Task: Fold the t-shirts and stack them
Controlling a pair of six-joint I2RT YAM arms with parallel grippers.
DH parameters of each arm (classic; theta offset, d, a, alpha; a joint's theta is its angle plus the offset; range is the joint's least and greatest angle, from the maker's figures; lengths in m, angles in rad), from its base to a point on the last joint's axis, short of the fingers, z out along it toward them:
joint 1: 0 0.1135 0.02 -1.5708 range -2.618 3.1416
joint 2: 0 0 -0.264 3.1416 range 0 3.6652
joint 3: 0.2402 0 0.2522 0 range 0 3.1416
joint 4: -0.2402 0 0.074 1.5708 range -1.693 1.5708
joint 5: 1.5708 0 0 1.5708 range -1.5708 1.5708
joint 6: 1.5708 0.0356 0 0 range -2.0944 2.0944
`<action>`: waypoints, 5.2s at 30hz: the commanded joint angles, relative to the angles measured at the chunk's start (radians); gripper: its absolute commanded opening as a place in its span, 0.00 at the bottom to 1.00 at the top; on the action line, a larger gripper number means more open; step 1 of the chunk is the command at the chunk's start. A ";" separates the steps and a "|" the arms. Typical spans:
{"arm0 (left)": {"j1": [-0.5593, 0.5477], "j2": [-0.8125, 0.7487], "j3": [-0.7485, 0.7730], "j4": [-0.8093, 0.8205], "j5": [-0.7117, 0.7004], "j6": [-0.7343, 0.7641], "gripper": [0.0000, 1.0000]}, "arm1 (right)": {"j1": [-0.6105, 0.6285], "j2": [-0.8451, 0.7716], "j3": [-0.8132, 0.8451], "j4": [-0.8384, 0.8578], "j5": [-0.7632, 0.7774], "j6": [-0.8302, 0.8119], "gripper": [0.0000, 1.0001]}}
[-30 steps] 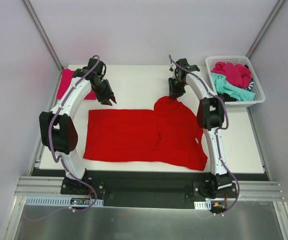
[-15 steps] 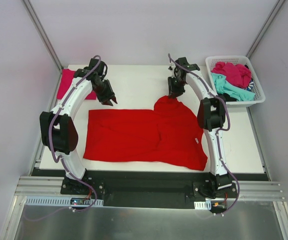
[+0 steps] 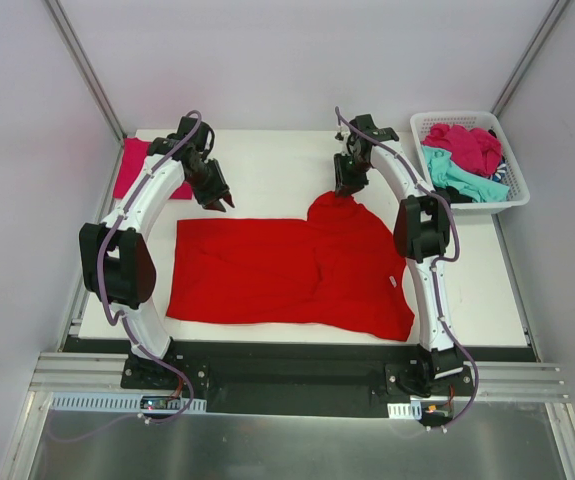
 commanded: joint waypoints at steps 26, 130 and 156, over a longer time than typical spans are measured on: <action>-0.005 -0.032 0.015 -0.036 -0.011 0.001 0.27 | -0.039 -0.005 -0.045 0.044 -0.075 0.002 0.28; 0.272 0.477 0.224 -0.098 -0.373 -0.008 0.17 | 0.113 -0.718 -0.614 0.107 -0.025 -0.006 0.01; 0.251 0.189 0.208 -0.081 -0.258 0.017 0.00 | 0.131 -0.833 -0.720 0.125 0.070 0.009 0.01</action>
